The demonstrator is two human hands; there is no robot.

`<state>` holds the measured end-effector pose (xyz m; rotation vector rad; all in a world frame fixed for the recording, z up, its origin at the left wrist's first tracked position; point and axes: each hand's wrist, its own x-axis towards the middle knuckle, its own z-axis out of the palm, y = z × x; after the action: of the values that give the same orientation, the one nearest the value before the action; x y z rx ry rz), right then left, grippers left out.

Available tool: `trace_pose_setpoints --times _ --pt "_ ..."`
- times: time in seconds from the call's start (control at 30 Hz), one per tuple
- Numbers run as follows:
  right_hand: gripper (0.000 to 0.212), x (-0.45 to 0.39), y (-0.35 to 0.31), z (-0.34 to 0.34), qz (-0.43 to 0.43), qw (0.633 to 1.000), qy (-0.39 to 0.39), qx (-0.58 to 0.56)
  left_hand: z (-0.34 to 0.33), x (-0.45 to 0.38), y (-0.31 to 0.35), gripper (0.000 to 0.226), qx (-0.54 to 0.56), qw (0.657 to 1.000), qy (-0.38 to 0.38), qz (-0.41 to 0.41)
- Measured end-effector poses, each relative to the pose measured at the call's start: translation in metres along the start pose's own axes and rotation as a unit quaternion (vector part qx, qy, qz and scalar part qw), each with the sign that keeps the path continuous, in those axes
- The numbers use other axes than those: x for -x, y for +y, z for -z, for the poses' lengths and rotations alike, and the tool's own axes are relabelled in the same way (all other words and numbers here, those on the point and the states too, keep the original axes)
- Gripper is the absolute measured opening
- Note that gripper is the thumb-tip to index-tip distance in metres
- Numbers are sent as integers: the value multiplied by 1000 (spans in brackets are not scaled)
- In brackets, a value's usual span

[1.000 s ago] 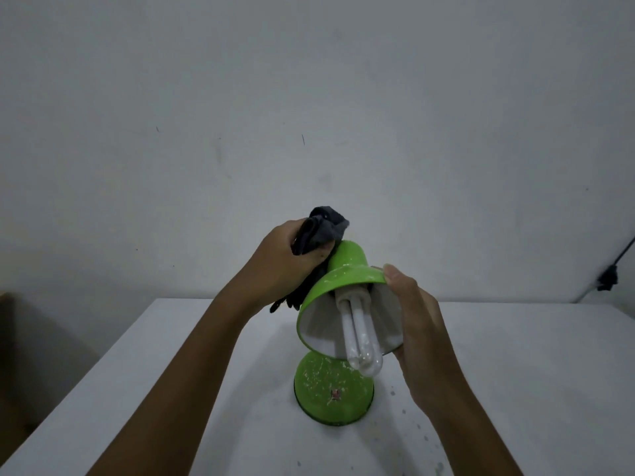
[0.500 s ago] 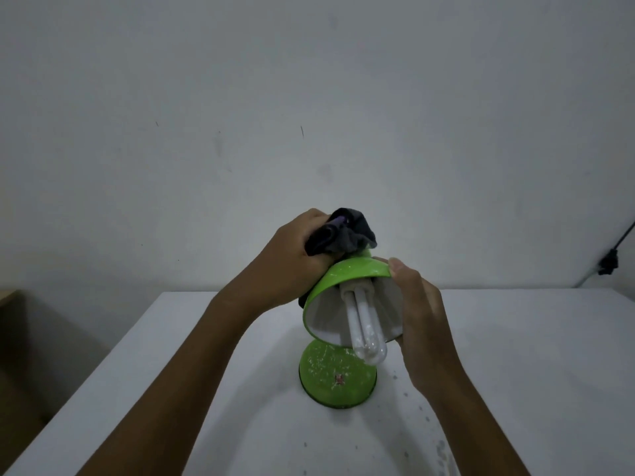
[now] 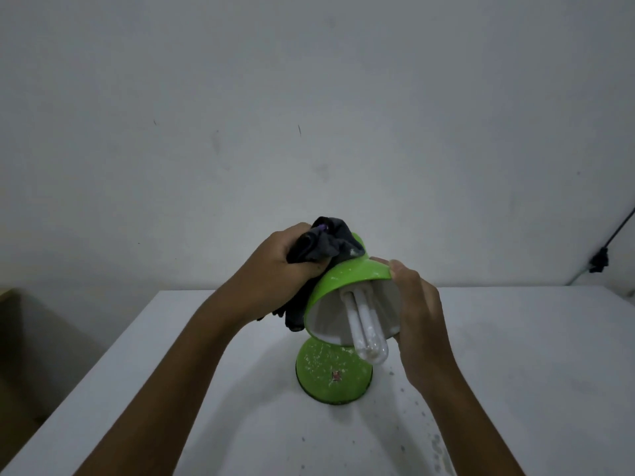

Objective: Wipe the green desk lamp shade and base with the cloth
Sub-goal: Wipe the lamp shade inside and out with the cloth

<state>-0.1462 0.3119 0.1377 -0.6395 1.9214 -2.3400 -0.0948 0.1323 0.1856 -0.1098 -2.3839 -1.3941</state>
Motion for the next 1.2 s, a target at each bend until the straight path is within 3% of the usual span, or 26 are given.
trace_pose_setpoints --times 0.13,0.37,0.5,0.6,0.7,0.8,0.93,1.07,1.2 --pt "62 0 1 2 10 1000 21 18 6 15 -7 22 136 989 -21 59" --pt "32 0 -5 -2 3 999 28 35 -9 22 2 15 111 990 61 55" --pt "37 0 -6 -3 13 999 29 35 -11 37 1 22 153 986 62 -8" --pt "36 0 -3 -2 27 999 23 39 -13 43 -2 16 189 977 94 29" --pt "33 -1 -1 -2 33 999 16 34 -12 37 -3 11 128 982 127 63" --pt "32 -1 0 -3 42 999 7 31 -15 32 6 15 97 986 130 29" --pt "35 0 1 -2 45 999 4 30 -16 37 9 24 101 991 78 -36" --pt "31 -1 2 0 39 999 -2 31 -14 39 7 12 173 980 95 32" --pt "43 0 -1 -2 53 998 -9 40 -17 27 13 22 36 991 124 28"
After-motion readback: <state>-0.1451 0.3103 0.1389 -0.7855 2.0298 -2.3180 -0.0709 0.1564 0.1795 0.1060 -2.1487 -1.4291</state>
